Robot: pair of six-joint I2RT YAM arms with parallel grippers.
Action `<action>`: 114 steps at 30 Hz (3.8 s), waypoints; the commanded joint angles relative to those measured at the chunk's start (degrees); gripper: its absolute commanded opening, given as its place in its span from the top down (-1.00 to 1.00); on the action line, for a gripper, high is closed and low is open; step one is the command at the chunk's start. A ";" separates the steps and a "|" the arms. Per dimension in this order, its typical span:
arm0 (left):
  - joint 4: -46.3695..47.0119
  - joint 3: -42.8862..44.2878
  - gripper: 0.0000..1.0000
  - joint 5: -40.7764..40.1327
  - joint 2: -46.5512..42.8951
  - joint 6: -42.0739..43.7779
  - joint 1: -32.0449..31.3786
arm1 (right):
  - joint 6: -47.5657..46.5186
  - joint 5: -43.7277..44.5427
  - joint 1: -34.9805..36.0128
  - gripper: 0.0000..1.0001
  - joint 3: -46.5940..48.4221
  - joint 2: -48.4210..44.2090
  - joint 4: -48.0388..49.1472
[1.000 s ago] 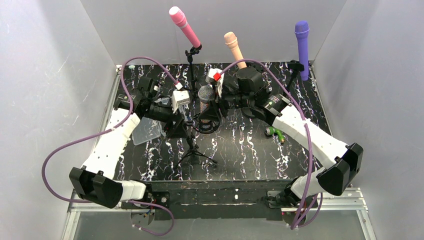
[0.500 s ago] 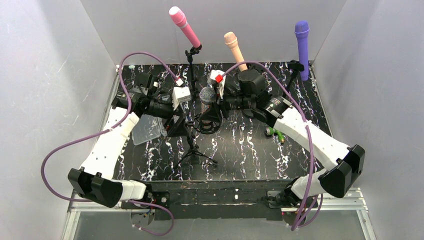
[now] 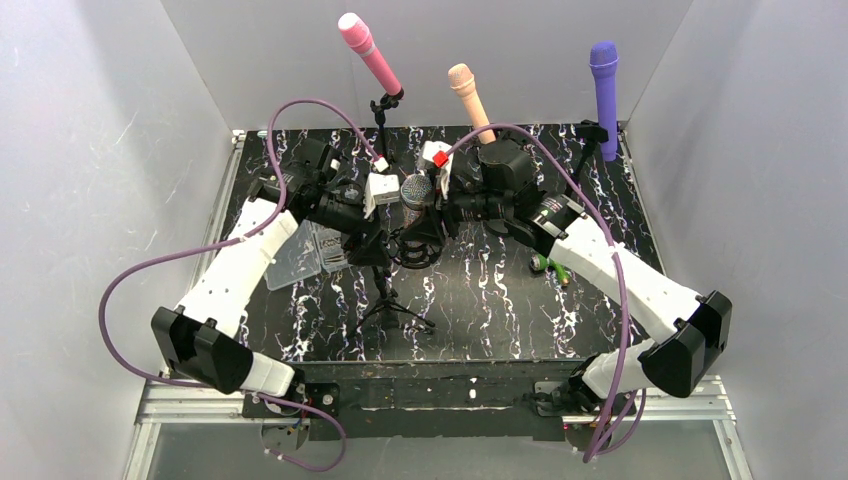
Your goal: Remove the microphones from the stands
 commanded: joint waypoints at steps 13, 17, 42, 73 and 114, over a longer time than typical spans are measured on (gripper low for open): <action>-4.82 -1.70 1.00 -3.44 -0.73 -0.05 -3.90 | -0.44 -0.29 0.36 0.97 0.97 -2.05 4.59; -4.88 -3.31 1.00 -6.65 -1.38 0.74 -4.96 | -0.36 0.38 0.30 0.97 3.44 -2.01 3.26; -4.50 -7.16 1.00 -9.65 -3.35 0.12 -7.13 | 2.54 1.41 -2.75 0.97 5.60 -4.85 2.26; -6.77 -13.06 1.00 -16.22 -4.42 7.55 -8.49 | 5.11 -3.18 -7.33 0.97 11.13 -4.82 2.24; 0.78 6.07 -0.97 -18.14 -5.03 -49.11 -9.43 | 2.97 13.24 -9.90 0.97 1.66 -6.36 5.78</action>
